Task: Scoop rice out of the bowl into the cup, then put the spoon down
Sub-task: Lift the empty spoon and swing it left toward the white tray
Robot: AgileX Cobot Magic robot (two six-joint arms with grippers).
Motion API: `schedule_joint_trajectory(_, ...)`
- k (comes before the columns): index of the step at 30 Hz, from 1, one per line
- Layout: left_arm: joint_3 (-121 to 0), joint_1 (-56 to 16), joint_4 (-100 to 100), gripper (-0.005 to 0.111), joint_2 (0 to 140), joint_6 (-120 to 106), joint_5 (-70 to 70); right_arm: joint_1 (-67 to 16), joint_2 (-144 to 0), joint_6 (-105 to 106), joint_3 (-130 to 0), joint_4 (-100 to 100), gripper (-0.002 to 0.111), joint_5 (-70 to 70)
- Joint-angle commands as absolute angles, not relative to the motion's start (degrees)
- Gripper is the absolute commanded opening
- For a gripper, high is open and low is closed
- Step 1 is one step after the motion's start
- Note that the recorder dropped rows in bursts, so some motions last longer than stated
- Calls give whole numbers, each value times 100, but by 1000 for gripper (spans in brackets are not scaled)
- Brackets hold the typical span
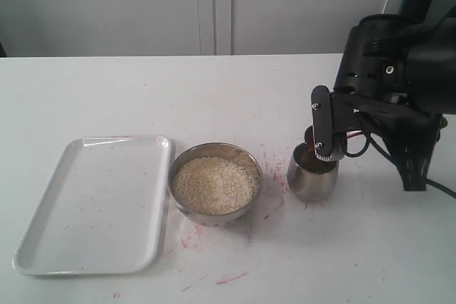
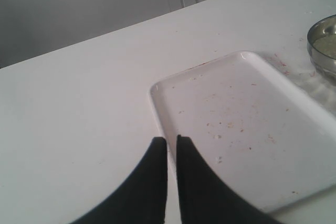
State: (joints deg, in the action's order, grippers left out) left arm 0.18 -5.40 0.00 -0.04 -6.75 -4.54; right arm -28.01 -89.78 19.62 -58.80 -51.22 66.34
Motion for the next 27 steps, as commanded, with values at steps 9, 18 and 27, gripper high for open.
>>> schedule_joint_trajectory(9, 0, -531, 0, 14, 0, -647, -439, -2823, -8193, 412, -5877, -4169, 0, 5336)
schedule_joint_trajectory(18, 0, -531, 0, 14, 0, -647, -439, -2823, -7299, 313, -5877, -2150, 0, 4165)
schedule_joint_trajectory(27, 0, -531, 0, 14, 0, -647, -439, -2823, -6919, 105, -5877, 495, 0, 3211)
